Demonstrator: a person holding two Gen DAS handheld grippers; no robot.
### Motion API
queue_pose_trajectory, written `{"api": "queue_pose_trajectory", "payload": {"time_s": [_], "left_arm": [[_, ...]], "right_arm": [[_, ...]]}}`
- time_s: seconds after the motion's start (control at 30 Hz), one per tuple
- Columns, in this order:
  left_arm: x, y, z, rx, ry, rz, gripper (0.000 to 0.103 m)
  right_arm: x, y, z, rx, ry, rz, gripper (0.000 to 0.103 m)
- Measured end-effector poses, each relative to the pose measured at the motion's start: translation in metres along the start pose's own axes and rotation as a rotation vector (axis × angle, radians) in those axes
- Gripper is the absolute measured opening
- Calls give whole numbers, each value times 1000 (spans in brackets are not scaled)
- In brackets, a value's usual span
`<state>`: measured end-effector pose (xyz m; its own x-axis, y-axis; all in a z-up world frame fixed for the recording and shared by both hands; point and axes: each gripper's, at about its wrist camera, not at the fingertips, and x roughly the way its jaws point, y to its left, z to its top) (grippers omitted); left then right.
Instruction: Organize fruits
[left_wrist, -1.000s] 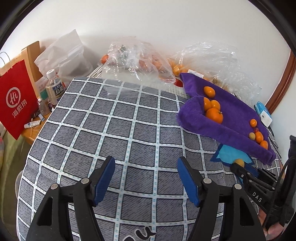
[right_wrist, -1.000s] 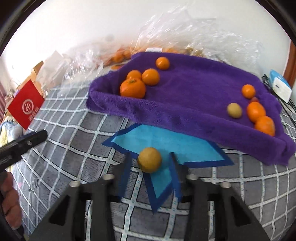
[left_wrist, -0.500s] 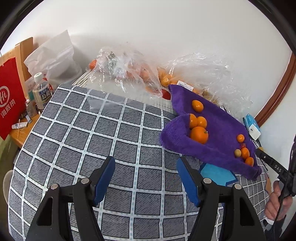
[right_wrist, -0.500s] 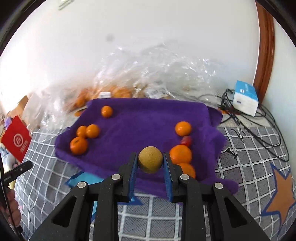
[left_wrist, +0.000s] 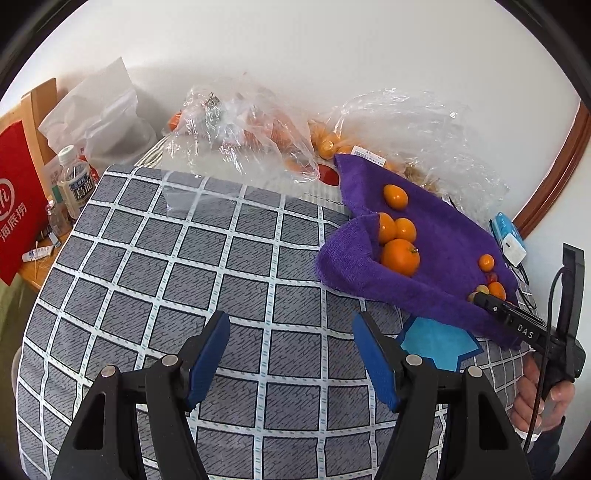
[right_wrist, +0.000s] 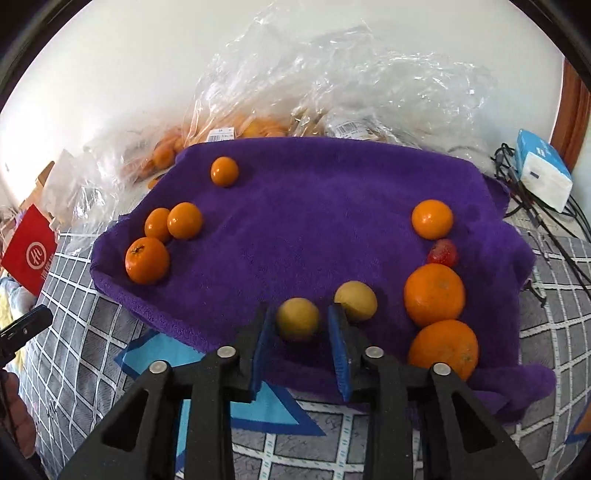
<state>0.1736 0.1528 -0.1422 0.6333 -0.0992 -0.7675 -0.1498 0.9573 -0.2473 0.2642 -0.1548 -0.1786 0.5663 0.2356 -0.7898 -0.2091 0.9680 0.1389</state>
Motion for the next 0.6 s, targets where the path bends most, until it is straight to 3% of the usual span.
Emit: {"api": "queue_pose_trajectory", "payload": {"time_s": [0.13, 0.37, 0.47, 0.6], "left_arm": [[-9, -6, -6, 7, 2, -5, 67], [-42, -43, -15, 89, -43, 10, 67], [-62, -62, -18, 121, -72, 32, 67], [-90, -85, -23, 156, -120, 31, 73]], "right_arm": [[-30, -6, -10, -8, -30, -38, 46], [-101, -26, -28, 46, -84, -152, 48], [-136, -35, -34, 79, -117, -206, 53], [-178, -41, -43, 89, -142, -224, 54]]}}
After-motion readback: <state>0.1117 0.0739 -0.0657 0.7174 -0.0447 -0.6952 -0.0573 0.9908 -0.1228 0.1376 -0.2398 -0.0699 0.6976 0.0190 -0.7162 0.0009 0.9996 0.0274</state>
